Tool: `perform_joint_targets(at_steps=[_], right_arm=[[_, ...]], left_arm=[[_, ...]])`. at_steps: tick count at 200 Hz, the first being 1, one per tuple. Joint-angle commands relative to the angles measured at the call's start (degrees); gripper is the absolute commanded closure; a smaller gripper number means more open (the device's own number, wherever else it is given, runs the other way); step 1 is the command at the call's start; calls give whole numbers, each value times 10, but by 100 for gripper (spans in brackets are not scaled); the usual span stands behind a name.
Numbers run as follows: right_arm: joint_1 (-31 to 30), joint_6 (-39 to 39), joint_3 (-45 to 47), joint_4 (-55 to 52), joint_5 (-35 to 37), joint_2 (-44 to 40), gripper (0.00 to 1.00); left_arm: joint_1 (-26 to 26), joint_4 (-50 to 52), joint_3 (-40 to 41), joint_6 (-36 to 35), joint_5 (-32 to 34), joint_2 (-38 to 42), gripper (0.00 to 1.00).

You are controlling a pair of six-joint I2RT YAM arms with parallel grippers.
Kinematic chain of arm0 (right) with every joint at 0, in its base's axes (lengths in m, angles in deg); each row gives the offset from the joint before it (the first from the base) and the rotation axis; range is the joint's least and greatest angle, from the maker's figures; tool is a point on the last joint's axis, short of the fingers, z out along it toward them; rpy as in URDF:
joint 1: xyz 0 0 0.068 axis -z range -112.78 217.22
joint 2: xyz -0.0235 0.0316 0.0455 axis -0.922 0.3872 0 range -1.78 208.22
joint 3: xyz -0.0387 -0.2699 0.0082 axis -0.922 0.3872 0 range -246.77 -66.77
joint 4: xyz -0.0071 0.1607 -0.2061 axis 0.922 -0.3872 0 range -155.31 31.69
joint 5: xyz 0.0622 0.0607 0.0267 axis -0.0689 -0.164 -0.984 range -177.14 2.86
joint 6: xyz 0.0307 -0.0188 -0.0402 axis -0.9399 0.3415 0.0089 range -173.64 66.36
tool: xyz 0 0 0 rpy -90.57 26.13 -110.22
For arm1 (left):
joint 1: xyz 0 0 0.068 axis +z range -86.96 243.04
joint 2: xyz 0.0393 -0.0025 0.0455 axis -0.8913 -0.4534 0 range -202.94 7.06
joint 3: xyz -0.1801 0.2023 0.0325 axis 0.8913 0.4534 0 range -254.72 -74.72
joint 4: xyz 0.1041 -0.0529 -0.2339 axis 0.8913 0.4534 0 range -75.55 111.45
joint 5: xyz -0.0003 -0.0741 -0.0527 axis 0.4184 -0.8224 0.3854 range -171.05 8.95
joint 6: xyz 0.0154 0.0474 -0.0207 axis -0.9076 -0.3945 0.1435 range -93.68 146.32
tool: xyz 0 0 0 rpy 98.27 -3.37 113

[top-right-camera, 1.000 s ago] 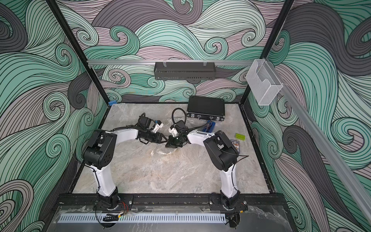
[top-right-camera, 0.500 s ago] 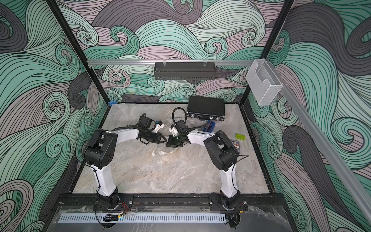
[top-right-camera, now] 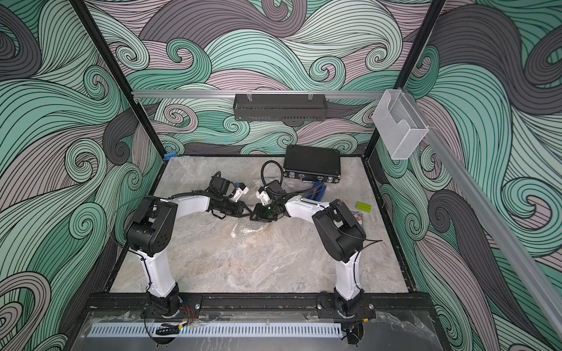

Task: Wrap bowls in bubble wrap
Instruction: Stick the bubble-wrapped bowl at the center of the board.

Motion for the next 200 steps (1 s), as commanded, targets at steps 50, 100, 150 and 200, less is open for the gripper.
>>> perform_joint_targets(at_steps=[50,100,150,200], right_arm=[[3,29,40,-79,49,-105,64],[-3,26,33,-72,24,-126,81],[-18,21,-5,-67,0,-104,91],[-17,58,14,-141,64,-179,85]], left_arm=[[3,-33,10,24,27,43,97],[3,-38,13,29,27,44,97],[3,-39,14,29,28,44,97],[2,-42,23,29,36,58,99]])
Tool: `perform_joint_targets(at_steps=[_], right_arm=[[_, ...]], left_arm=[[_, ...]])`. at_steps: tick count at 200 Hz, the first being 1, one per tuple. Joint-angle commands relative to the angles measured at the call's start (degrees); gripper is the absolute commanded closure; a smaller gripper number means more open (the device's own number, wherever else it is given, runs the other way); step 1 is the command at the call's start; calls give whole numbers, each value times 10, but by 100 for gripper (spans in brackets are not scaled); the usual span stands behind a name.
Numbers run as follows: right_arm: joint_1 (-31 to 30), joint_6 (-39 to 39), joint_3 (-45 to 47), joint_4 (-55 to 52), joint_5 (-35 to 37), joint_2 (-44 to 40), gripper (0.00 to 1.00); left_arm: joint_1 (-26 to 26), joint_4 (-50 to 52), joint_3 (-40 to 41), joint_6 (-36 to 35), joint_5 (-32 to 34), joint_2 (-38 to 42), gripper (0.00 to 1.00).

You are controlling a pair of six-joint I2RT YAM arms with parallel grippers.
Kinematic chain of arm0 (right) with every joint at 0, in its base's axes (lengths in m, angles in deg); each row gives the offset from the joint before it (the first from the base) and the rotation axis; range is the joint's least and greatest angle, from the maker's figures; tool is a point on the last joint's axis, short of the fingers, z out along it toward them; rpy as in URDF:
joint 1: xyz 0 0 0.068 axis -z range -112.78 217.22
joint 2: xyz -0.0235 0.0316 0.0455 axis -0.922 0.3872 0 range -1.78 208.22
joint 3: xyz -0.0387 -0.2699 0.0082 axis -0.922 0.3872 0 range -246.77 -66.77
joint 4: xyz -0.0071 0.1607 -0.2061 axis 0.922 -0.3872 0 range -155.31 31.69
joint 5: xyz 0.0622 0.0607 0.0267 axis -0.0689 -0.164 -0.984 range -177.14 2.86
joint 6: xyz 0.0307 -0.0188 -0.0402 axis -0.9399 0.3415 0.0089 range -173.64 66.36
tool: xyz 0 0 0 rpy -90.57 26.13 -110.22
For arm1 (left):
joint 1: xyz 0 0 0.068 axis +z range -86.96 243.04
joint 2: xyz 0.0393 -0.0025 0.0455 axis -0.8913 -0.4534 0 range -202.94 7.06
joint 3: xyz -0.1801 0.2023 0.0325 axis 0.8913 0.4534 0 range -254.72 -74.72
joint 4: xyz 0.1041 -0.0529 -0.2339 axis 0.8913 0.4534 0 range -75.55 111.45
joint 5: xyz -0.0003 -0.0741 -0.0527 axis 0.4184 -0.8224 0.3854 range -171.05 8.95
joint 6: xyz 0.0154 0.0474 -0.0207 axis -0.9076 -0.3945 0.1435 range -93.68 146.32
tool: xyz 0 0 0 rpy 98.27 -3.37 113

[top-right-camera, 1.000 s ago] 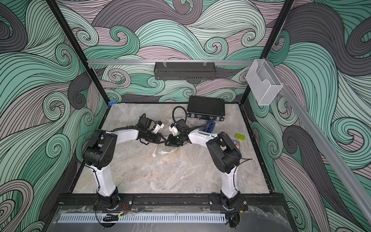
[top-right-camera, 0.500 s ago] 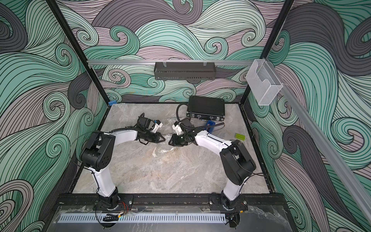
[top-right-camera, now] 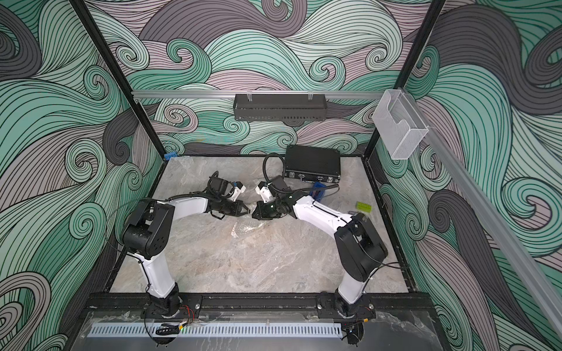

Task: Wrap bowls in bubble wrap
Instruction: Stick the bubble-wrapped bowl at the center of the board.

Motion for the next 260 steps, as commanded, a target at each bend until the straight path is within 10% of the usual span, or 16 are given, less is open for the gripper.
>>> perform_joint_targets(at_steps=[1,93,203,260], right_arm=[[0,23,11,-48,36,-51,85],[-1,-21,-43,20,-21,36,92],[1,3,-83,-26,68,185,97],[1,11,-88,-45,61,108,97]], left_arm=[[1,-17,1,6,-4,33,99],[-1,-20,6,8,2,40,100],[-1,-17,5,8,3,38,100],[-2,-15,7,8,4,40,100]])
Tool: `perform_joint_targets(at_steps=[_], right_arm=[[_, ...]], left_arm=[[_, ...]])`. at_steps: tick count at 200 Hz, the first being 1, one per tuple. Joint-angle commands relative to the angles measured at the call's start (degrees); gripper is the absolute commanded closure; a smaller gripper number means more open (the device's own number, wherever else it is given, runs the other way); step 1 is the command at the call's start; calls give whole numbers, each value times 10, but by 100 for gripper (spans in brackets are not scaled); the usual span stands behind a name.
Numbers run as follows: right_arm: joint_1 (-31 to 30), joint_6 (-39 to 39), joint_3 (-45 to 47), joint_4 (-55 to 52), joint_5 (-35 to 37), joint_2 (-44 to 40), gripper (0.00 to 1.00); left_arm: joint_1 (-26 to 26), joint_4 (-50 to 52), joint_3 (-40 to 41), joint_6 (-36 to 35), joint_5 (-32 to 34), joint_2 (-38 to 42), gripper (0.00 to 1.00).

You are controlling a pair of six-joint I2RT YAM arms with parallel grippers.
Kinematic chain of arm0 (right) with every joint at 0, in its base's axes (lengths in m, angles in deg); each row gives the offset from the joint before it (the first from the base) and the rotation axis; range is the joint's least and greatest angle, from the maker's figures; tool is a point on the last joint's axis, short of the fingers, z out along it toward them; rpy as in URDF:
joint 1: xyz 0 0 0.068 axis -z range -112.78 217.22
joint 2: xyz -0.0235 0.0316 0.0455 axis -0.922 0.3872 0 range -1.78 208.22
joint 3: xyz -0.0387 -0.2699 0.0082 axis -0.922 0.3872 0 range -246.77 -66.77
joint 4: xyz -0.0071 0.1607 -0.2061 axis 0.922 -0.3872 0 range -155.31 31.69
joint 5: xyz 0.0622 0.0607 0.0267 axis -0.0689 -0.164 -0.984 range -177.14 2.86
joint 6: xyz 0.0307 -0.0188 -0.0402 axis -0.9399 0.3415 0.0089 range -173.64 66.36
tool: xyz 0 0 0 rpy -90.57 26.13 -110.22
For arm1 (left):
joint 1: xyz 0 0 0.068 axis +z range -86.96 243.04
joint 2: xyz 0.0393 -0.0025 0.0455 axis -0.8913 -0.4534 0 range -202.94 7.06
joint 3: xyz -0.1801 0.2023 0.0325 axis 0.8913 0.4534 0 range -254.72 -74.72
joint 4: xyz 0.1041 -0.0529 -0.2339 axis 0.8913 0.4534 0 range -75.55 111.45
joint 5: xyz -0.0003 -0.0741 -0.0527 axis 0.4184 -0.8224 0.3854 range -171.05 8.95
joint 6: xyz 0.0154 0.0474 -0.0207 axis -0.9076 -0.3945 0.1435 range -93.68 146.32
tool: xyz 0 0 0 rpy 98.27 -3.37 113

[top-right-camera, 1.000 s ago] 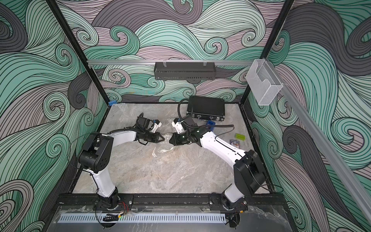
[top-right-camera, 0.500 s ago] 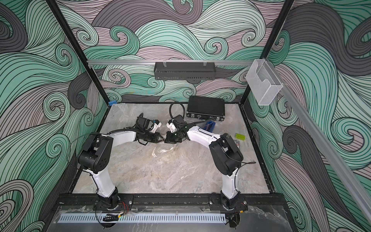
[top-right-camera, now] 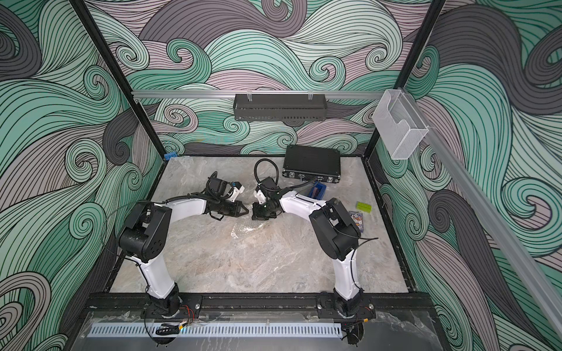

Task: Wrap bowls in bubble wrap
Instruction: Stick the bubble-wrapped bowl at the center of the board, then pick up the bubble-wrapped bowl from the center of the board.

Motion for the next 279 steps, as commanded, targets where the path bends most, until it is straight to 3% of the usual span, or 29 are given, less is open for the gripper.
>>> perform_joint_targets(at_steps=[1,125,144,162,174,211,279], right_arm=[[2,7,2,-25,19,-51,97],[-2,-8,-42,-34,24,54,98],[-2,-3,-37,-34,27,21,97],[-1,2,-31,-34,40,-36,84],[2,5,-23,-33,43,-76,81],[25,2,44,-17,45,-173,80],[62,-10,142,10,19,-218,81]], left_arm=[[0,-13,-6,8,-18,23,100],[-2,-10,-5,13,-1,24,100],[-1,-2,-8,19,17,24,100],[0,18,-21,27,56,24,100],[2,34,-33,35,87,24,100],[21,48,-58,78,161,26,100],[44,73,-141,104,172,-37,100]])
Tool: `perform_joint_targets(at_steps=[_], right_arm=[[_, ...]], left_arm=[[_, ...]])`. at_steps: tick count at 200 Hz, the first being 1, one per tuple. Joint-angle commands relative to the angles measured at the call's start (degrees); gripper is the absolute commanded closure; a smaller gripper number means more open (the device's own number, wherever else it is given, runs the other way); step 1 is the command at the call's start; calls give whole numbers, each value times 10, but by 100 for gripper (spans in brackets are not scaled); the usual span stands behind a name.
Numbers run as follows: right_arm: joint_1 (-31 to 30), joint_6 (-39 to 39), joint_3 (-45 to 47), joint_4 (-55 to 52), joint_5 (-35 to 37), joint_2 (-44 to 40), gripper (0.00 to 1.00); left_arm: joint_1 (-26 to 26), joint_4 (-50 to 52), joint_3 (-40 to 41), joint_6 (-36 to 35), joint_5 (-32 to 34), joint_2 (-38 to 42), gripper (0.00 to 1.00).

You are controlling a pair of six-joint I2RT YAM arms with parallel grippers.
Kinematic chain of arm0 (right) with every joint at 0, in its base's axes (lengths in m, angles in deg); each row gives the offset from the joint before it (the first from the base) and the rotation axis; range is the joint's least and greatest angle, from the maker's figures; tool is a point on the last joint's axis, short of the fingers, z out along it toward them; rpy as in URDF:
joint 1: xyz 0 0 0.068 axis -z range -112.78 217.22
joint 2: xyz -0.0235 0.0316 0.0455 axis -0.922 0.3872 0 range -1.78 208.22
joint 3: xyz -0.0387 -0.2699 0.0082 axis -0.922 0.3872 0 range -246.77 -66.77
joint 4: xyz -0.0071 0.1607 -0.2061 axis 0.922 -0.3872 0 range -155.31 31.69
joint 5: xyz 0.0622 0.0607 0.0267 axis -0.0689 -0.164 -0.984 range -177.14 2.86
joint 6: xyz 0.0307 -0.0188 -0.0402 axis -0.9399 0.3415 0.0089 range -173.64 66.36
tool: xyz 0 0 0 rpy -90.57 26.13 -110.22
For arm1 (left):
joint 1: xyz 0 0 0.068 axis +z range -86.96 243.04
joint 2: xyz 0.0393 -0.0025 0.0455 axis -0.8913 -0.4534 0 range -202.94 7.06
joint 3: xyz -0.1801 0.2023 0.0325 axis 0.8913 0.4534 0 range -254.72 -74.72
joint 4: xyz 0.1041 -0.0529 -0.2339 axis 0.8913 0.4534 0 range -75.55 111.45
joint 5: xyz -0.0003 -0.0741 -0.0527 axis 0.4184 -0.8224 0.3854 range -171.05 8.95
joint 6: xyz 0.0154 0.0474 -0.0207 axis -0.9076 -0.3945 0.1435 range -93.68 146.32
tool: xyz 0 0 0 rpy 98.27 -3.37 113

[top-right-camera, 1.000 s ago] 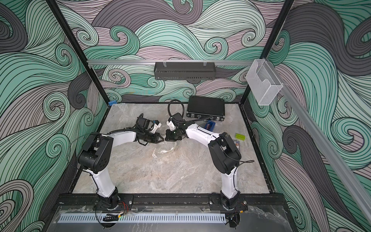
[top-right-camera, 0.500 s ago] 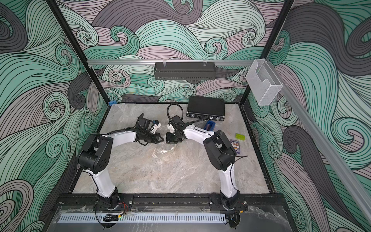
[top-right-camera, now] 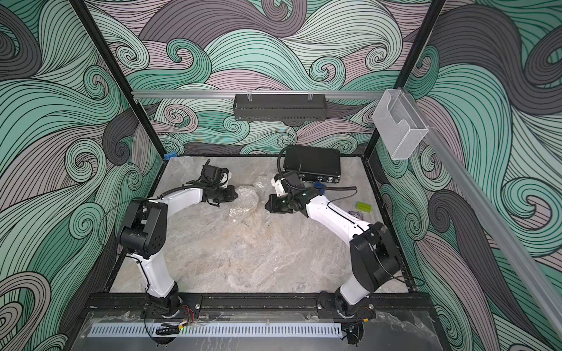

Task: Wrap bowls in bubble wrap
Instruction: Pick up the bubble-wrapped bowl from the center of the board, then place the bubble-wrapped bowl at the center of the board.

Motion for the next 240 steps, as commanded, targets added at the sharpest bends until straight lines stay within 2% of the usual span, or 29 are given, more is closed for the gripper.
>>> perform_joint_targets(at_steps=[1,30,71,91,101,118,176,222,240], right_arm=[[6,-2,14,4,-12,-1,81],[11,-4,20,8,-17,-1,81],[11,-6,20,9,-20,1,81],[12,-6,21,9,-21,0,81],[12,-5,22,8,-21,-1,82],[12,-6,23,9,-21,-4,82],[15,-6,23,9,-25,-8,82],[23,-4,29,9,-23,-24,81],[33,-3,38,9,-20,-39,81]], left_arm=[[7,10,-27,14,6,-14,100],[19,34,-52,11,32,-35,100],[28,25,-51,17,26,-52,100],[28,24,-46,20,19,-52,97],[29,25,-41,21,20,-47,92],[33,30,-32,25,21,-37,78],[43,42,-3,42,10,12,51],[52,40,32,72,39,109,30],[53,45,50,81,63,162,25]])
